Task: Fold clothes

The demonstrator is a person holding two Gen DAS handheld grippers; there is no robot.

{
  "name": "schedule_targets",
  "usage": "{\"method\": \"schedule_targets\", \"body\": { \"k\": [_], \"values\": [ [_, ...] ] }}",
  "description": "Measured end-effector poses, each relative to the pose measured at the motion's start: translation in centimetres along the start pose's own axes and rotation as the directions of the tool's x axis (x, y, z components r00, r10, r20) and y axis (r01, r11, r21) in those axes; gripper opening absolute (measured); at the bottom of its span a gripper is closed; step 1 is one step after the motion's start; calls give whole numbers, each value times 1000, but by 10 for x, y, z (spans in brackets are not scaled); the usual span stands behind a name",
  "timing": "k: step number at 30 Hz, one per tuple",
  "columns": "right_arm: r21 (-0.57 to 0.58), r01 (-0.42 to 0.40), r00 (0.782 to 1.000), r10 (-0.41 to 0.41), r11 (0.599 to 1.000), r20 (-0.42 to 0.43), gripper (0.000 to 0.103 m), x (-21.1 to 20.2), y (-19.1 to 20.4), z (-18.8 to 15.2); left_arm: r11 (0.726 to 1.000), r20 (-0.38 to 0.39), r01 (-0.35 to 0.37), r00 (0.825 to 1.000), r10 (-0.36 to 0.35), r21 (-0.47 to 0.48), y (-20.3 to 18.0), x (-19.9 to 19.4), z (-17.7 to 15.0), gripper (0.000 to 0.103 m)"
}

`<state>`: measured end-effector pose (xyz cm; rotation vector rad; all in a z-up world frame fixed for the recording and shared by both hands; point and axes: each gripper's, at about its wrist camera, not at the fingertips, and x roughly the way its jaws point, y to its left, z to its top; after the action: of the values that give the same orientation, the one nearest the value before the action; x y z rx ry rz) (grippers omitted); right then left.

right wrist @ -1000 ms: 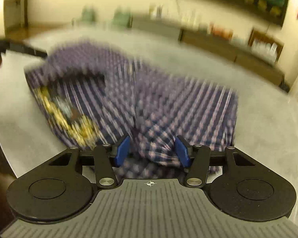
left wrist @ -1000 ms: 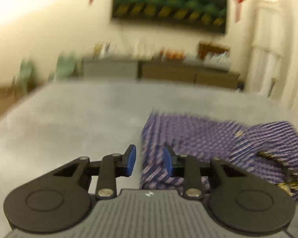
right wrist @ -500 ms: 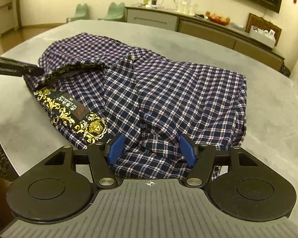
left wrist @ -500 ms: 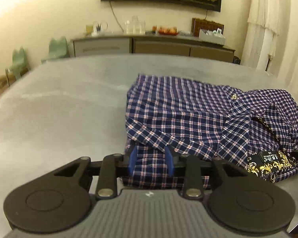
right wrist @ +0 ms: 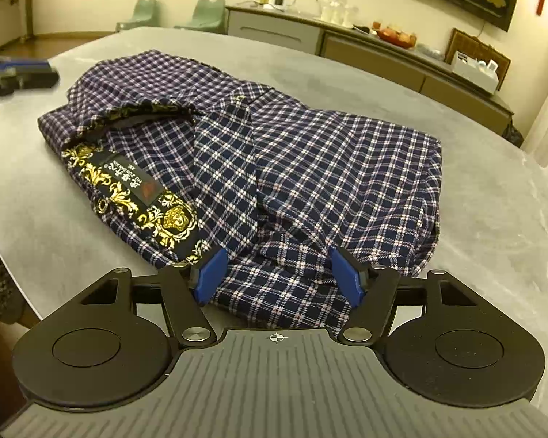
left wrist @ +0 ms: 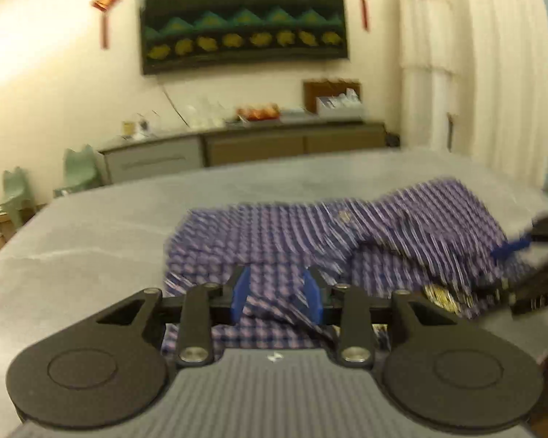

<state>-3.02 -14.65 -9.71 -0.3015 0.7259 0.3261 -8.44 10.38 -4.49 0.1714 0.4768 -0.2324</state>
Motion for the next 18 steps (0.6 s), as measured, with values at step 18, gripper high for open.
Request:
{"method": "schedule_targets", "body": {
  "k": [18],
  "values": [
    [45,-120,991,122,992,-53,83,-12,-6,-4,999,-123,31,992,-28,26,14,33,-8,34]
  ]
}}
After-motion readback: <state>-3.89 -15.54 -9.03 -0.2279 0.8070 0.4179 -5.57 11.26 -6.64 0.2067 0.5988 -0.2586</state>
